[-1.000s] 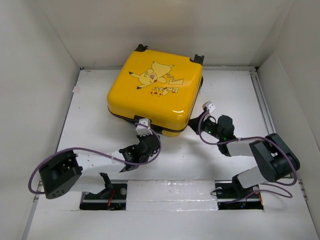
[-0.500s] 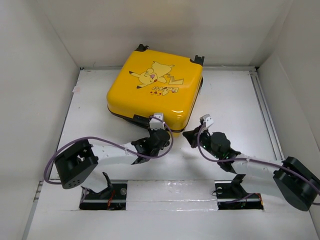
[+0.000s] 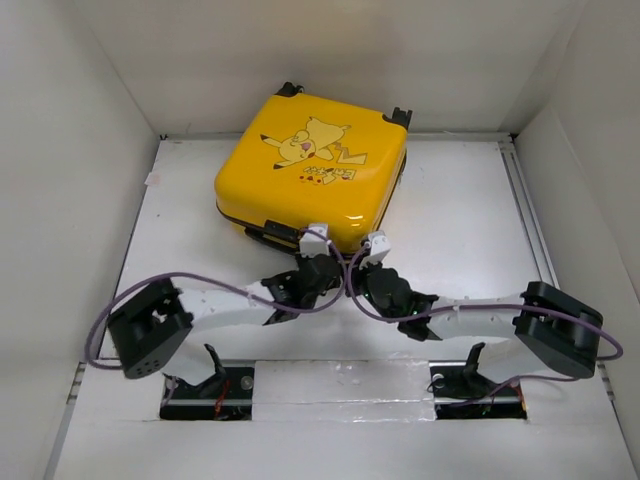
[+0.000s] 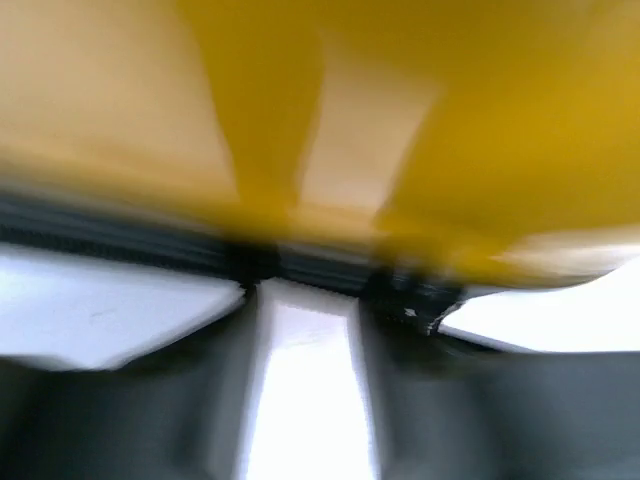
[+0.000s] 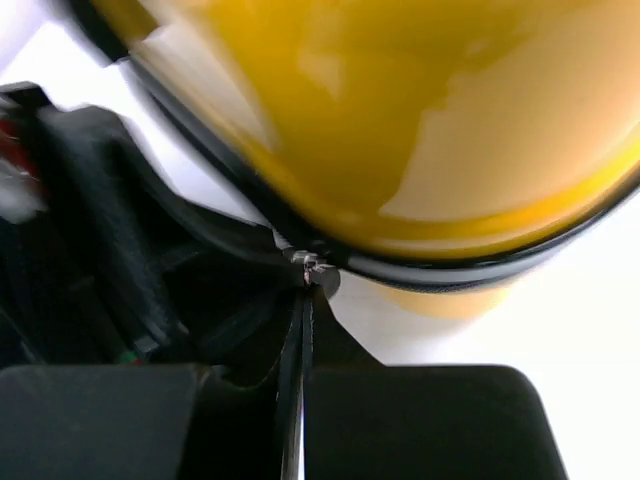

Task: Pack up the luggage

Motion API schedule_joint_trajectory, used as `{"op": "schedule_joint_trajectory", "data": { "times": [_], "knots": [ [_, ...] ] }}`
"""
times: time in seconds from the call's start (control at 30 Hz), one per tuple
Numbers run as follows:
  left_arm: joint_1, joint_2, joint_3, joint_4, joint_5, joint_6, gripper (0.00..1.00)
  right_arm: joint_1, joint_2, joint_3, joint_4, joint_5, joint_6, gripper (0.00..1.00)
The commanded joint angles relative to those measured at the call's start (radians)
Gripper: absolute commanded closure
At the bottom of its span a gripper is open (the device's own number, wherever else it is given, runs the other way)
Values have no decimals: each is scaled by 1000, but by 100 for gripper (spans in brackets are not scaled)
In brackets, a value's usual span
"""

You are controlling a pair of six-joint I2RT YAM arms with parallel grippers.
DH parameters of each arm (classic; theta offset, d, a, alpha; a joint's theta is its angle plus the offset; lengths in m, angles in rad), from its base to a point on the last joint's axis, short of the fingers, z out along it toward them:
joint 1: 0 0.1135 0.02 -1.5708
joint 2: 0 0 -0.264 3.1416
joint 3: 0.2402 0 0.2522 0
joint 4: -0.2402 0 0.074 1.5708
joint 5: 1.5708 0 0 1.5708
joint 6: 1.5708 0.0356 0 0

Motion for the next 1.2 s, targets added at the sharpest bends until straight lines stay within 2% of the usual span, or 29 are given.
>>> {"op": "schedule_joint_trajectory", "data": {
  "times": [0.0, 0.1, 0.13, 0.2, 0.27, 0.3, 0.4, 0.43, 0.47, 0.5, 0.53, 0.57, 0.63, 0.7, 0.77, 0.87, 1.1, 1.17],
  "knots": [
    [28, -228, -89, 104, -104, -59, 51, 39, 21, 48, 39, -194, 77, 100],
    [28, -477, -198, -16, -202, -105, 33, 30, -2, 2, 39, -204, 86, 100],
    [28, -540, -212, -89, -223, -117, 31, 30, -2, -9, 39, -219, 86, 100],
    [53, -691, -221, -125, -275, -117, 28, 30, -2, -18, 63, -239, 98, 100],
    [100, -742, -200, -138, -266, -91, 22, 30, -2, -32, 72, -276, 98, 100],
    [166, -743, -159, -138, -239, -76, 19, 30, -12, -32, 72, -276, 98, 100],
    [296, -659, -30, -189, -200, -86, 8, 30, -41, -41, 48, -287, 98, 100],
    [415, -575, 59, -206, -115, -108, 6, 30, -51, -41, 34, -287, 98, 100],
    [562, -506, 111, -207, 47, -146, 3, 30, -78, -61, 34, -287, 98, 100],
    [564, -505, 112, -176, 48, -146, 3, 30, -95, -70, 34, -287, 98, 100],
    [697, -461, 131, -152, 127, -168, 2, 39, -118, -80, 13, -287, 98, 100],
    [756, -442, 142, -138, 221, -177, 2, 39, -146, -90, -3, -287, 98, 100],
    [881, -402, 168, -170, 245, -191, 2, 39, -248, -135, -67, -287, 98, 100],
    [924, -390, 168, -180, 254, -191, 1, 39, -317, -158, -99, -287, 98, 100],
    [984, -362, 168, -180, 328, -191, 1, 48, -400, -170, -165, -301, 98, 100],
    [984, -315, 178, -180, 329, -191, 1, 57, -472, -181, -240, -320, 112, 100],
    [993, -140, 243, -87, 556, -128, 1, 66, -428, -158, -262, -340, 112, 100],
    [943, -129, 227, -64, 556, -116, 1, 76, -419, -146, -253, -331, 112, 100]
  ]
}}
